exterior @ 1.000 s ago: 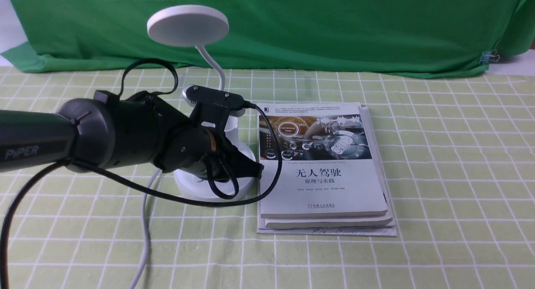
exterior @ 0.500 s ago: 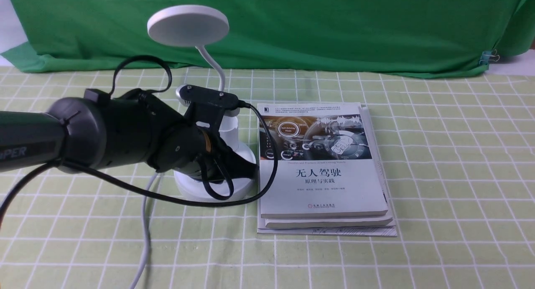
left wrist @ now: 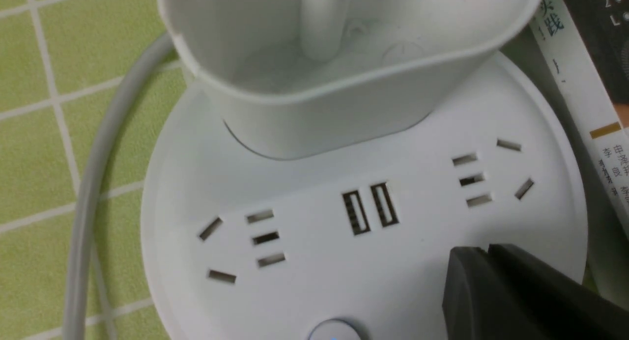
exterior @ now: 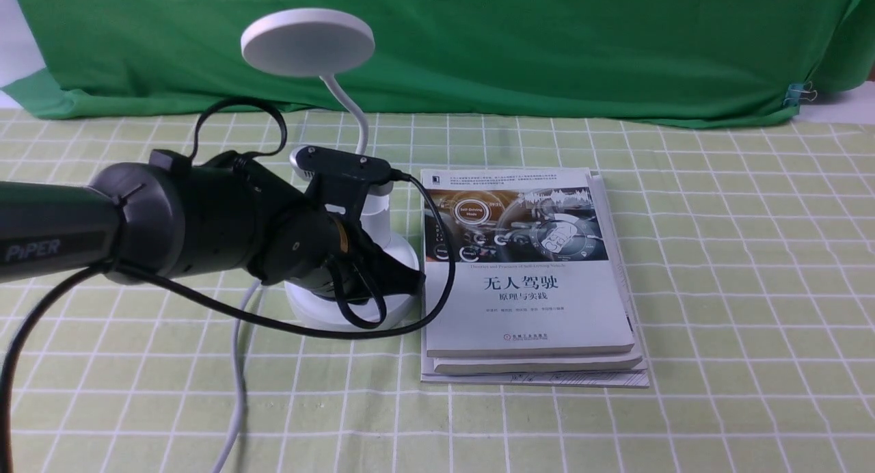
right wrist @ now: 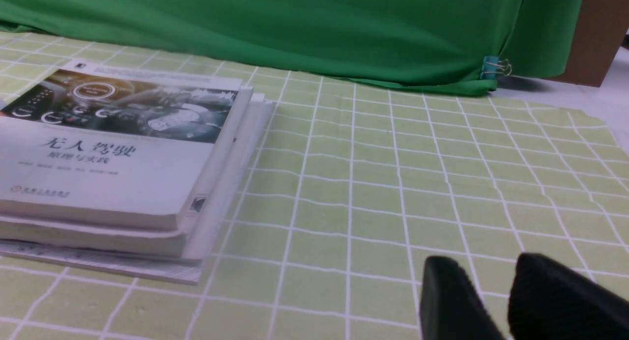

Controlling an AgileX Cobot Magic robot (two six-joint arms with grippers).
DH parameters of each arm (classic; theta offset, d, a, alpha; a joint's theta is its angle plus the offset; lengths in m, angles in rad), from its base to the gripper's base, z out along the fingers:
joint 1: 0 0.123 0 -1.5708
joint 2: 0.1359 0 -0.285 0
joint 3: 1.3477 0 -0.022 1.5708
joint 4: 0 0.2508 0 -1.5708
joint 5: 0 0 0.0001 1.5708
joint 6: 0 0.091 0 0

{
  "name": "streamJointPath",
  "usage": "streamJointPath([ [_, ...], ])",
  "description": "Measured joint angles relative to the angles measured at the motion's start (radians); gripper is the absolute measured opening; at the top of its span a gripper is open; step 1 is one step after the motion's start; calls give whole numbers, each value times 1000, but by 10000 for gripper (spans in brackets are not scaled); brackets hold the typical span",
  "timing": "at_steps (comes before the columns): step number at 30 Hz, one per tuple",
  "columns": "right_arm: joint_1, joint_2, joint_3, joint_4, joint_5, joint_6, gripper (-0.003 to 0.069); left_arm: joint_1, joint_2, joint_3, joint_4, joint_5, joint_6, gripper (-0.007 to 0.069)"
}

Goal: Turn on the table lamp on the green coffee tablecloth with your hand.
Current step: 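Press the power button on the lamp base to turn the lamp on with the left gripper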

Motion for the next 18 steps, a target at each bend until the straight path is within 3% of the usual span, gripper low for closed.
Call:
streamJointPath([
  [18, 0, 0, 0, 0, 0, 0, 245, 3, -46, 70, -7, -96, -1, 4],
])
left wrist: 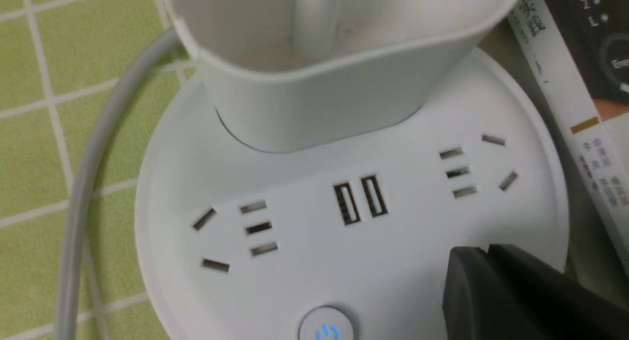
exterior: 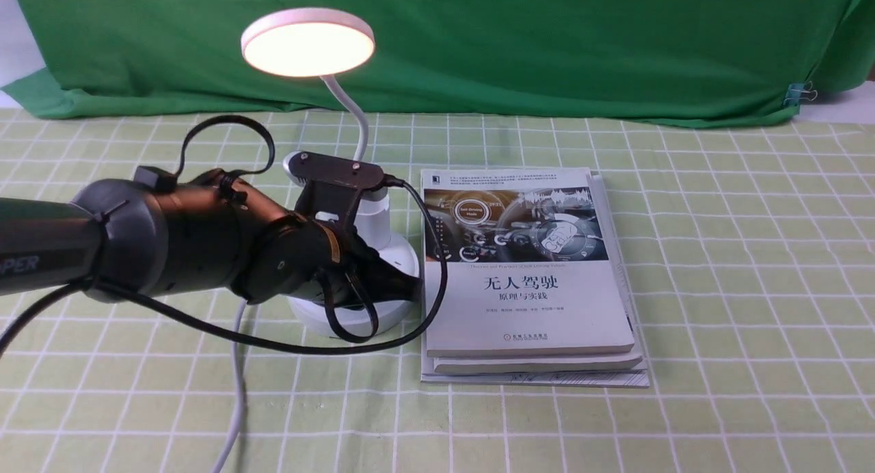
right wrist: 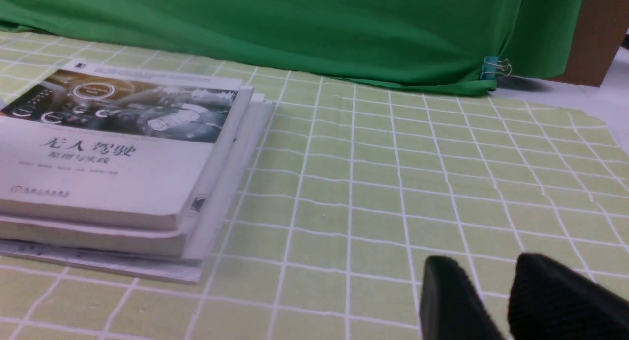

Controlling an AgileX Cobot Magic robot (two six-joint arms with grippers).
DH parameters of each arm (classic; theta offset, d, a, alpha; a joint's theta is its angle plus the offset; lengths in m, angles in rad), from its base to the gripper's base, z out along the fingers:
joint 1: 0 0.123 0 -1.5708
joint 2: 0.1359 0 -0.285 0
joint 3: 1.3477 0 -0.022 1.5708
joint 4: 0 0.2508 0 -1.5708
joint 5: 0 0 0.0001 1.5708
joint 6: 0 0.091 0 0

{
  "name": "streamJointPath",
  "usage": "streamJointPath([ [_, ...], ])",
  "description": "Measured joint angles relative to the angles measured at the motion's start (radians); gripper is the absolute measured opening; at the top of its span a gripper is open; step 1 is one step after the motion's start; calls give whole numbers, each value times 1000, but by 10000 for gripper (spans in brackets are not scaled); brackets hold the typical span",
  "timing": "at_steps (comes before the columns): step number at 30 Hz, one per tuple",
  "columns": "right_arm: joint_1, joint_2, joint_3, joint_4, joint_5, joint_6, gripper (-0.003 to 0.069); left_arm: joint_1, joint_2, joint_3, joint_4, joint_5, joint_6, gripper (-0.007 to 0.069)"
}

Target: Turn on the table lamp on the green coffee tablecloth with your hand.

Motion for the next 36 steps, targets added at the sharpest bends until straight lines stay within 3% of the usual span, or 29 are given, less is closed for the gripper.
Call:
streamJointPath([
  [7, 0, 0, 0, 0, 0, 0, 245, 0, -146, 33, -1, -7, 0, 4],
  [14, 0, 0, 0, 0, 0, 0, 245, 0, -320, 220, -2, -10, -4, 4],
  [24, 0, 0, 0, 0, 0, 0, 245, 0, -980, 547, -19, -15, 67, 4],
  [31, 0, 0, 0, 0, 0, 0, 245, 0, -1351, 627, -18, 55, 131, 4],
  [36, 0, 0, 0, 0, 0, 0, 245, 0, -1475, 644, -17, 105, 133, 4],
])
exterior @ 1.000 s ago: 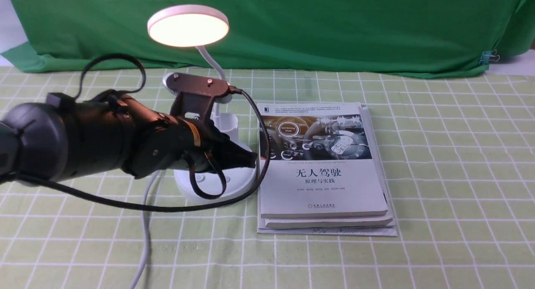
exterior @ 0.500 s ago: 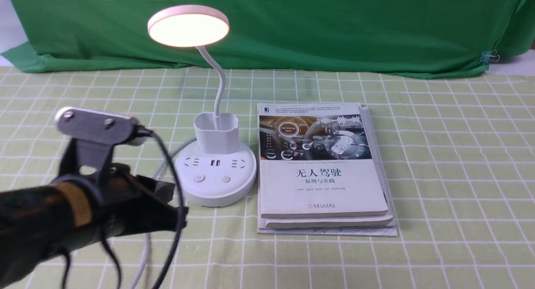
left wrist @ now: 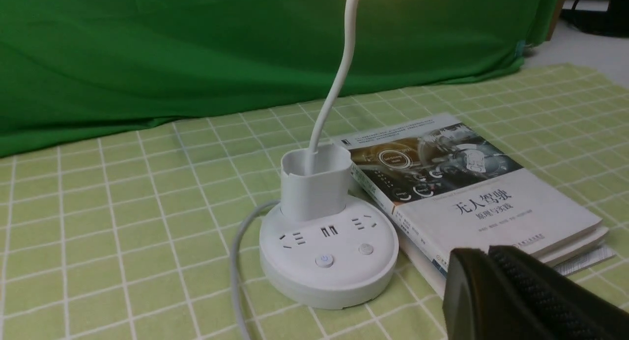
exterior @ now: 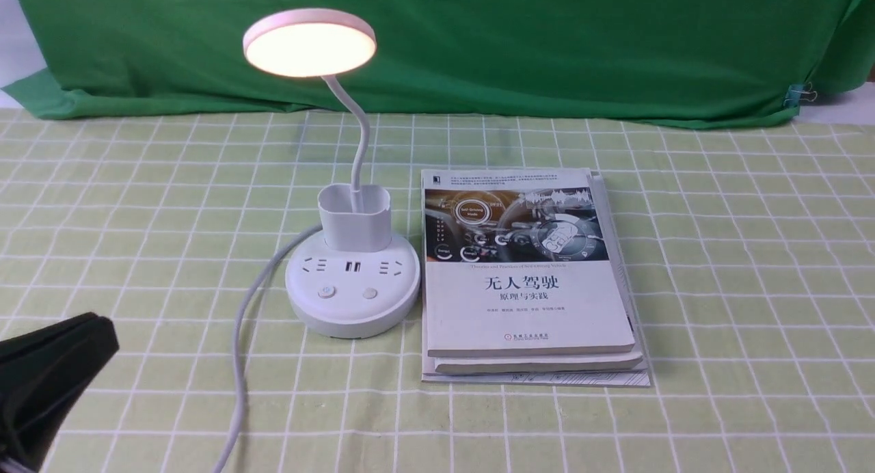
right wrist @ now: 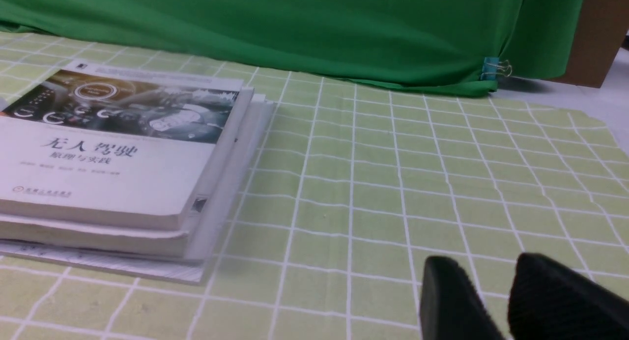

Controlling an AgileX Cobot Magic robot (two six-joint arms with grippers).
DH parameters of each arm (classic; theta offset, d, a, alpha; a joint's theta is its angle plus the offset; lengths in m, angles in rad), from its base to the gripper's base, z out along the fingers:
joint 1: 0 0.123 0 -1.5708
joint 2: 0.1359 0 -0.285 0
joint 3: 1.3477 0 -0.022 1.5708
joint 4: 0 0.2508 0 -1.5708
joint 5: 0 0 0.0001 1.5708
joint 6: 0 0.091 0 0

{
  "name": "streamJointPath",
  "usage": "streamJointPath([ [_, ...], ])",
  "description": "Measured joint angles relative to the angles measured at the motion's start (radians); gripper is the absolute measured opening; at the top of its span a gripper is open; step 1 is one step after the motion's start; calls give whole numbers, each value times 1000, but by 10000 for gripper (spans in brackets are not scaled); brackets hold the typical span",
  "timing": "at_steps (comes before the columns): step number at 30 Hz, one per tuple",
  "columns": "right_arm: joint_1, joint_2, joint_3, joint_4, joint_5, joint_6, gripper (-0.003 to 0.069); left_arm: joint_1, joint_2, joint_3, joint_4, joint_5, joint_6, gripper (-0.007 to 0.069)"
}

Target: Turn on the table lamp on the green coffee tablecloth with your hand.

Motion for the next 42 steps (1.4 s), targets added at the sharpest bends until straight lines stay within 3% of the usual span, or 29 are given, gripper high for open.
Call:
streamJointPath([
  [18, 0, 0, 0, 0, 0, 0, 245, 0, -31, 9, -1, 12, 0, 4],
  [22, 0, 0, 0, 0, 0, 0, 245, 9, -35, 34, 55, -32, 15, 4],
  [29, 0, 0, 0, 0, 0, 0, 245, 186, -161, 169, 61, -99, 133, 4],
  [38, 0, 0, 0, 0, 1, 0, 245, 395, -302, 358, -2, -91, 126, 4],
  [42, 0, 0, 0, 0, 0, -1, 245, 422, -304, 359, -4, -90, 126, 4],
])
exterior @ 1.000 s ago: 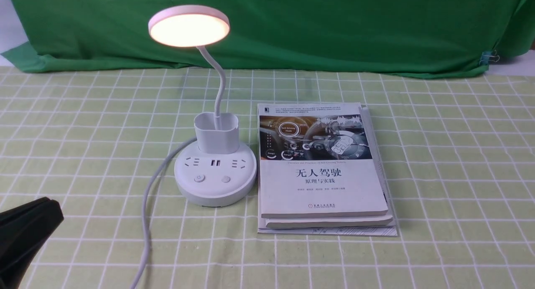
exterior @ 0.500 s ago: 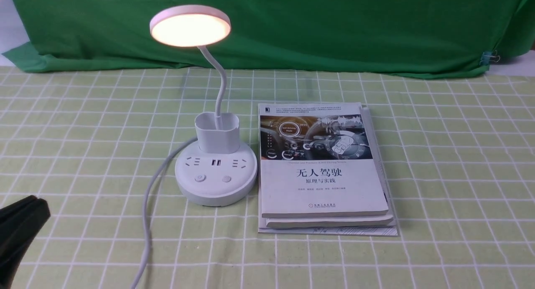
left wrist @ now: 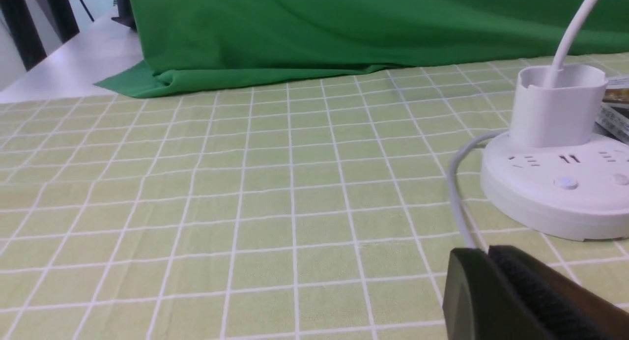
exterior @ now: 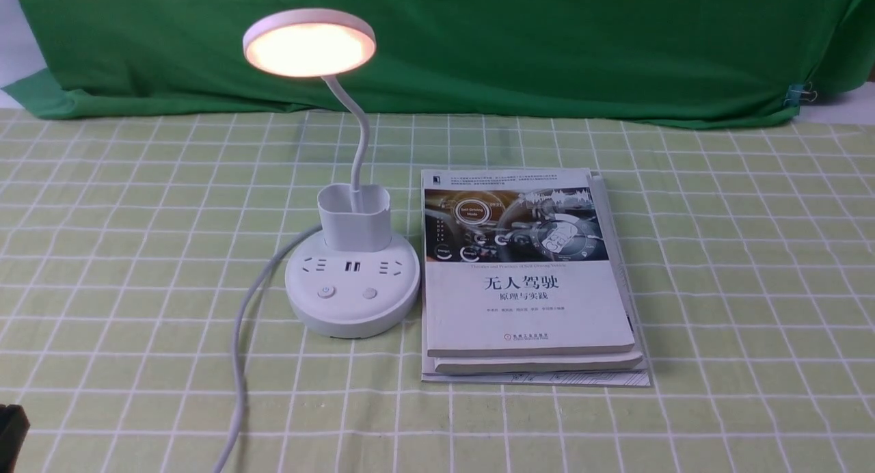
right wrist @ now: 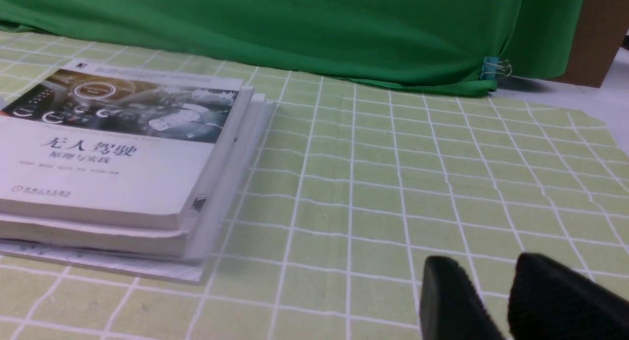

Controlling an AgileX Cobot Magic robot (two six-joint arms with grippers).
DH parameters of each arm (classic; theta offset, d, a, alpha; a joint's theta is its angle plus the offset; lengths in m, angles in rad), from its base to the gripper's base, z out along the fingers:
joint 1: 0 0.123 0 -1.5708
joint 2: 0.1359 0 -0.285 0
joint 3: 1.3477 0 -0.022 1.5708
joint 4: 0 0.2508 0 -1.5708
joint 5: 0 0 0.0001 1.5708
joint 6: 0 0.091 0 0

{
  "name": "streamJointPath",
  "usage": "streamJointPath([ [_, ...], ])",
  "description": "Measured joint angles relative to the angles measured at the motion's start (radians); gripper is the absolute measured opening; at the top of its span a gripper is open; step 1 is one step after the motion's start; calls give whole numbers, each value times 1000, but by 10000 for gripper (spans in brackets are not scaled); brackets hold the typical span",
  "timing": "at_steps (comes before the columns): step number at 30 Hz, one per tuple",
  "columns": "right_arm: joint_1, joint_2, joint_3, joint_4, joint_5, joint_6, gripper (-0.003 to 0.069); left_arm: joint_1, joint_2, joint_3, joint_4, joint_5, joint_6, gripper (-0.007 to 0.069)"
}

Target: Turn on the table lamp on the green coffee tablecloth with your hand.

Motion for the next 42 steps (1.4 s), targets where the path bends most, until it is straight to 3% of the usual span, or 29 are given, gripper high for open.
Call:
streamJointPath([
  [42, 0, 0, 0, 0, 0, 1, 244, 2, 0, 0, -25, -2, 0, 4],
])
